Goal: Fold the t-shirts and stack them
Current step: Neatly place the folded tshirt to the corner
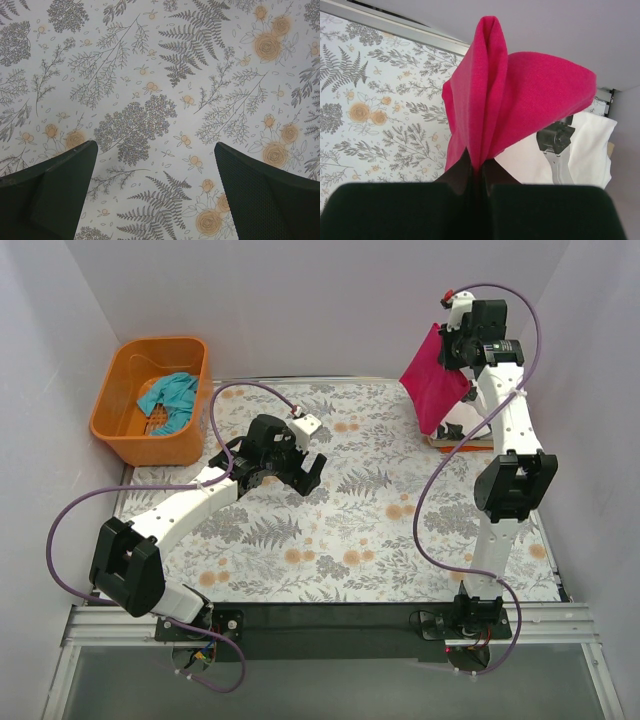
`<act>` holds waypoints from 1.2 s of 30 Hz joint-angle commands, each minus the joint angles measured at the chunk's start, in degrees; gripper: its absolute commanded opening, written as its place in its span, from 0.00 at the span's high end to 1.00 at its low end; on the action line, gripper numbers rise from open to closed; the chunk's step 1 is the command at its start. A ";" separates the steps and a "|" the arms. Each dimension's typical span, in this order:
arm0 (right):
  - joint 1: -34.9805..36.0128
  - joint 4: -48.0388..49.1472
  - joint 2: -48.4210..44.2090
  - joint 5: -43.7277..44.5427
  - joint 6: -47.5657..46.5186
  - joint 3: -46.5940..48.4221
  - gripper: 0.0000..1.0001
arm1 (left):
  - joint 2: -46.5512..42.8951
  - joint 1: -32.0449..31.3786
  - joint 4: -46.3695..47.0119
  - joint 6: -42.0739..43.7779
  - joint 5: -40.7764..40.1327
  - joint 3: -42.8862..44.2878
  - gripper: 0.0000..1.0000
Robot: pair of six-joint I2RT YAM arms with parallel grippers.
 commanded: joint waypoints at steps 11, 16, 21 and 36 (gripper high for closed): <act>-5.03 3.08 1.21 -0.32 -5.76 2.17 0.99 | -1.53 0.34 0.64 -0.19 1.17 0.35 0.02; -6.87 5.01 3.14 0.21 -10.23 2.17 0.99 | -1.00 0.34 0.29 -0.37 1.43 0.26 0.02; -8.54 6.41 5.43 -0.23 -14.28 0.42 0.99 | -0.04 0.25 0.20 -0.28 2.14 1.05 0.02; -13.12 13.97 14.57 1.71 -25.01 -0.64 0.99 | 3.30 0.34 -1.11 -0.46 3.37 2.63 0.02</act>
